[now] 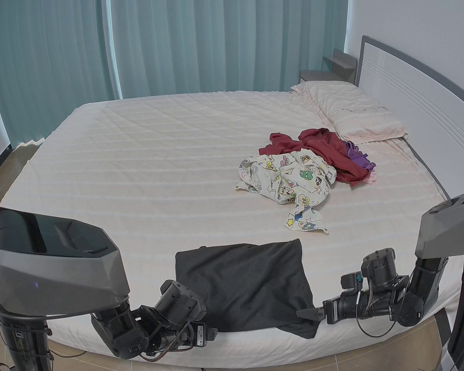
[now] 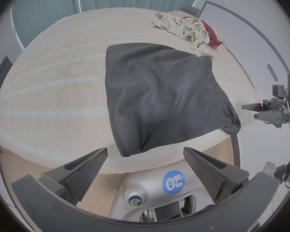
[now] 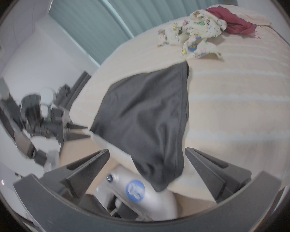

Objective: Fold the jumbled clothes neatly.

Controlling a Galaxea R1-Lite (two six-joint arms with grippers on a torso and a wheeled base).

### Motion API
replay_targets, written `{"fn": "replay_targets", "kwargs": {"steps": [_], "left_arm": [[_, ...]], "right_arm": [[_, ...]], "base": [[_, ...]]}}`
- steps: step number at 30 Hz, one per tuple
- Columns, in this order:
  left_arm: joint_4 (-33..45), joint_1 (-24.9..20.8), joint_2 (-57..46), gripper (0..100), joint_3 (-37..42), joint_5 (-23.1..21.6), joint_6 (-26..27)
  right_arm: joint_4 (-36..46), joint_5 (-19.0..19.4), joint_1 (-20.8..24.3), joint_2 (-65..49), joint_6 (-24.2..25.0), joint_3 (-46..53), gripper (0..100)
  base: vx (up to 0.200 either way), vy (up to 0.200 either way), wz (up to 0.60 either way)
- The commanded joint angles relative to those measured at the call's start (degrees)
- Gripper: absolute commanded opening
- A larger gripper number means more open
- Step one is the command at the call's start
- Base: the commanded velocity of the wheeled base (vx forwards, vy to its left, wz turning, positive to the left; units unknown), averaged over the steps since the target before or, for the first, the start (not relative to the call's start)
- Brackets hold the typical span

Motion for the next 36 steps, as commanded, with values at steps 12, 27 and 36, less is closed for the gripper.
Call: {"fn": "replay_targets", "kwargs": {"steps": [12,27,36], "left_arm": [[-4.2,8.3,-2.8,100,-6.9,-2.6,-9.9],[-3.8,11.9,0.1,100,-12.7,-2.6,-16.6],[-3.9,13.8,2.5,100,-15.2,-2.3,-16.7]], "right_arm": [[2.1,-11.7,-1.9,14.5,17.3,-30.4,100],[4.5,-15.0,-2.5,19.3,18.1,-39.5,0],[4.0,-15.4,-2.9,18.8,19.6,-39.4,0]], "base": [[0.0,0.0,0.0],[0.0,0.0,0.0],[0.0,0.0,0.0]]}}
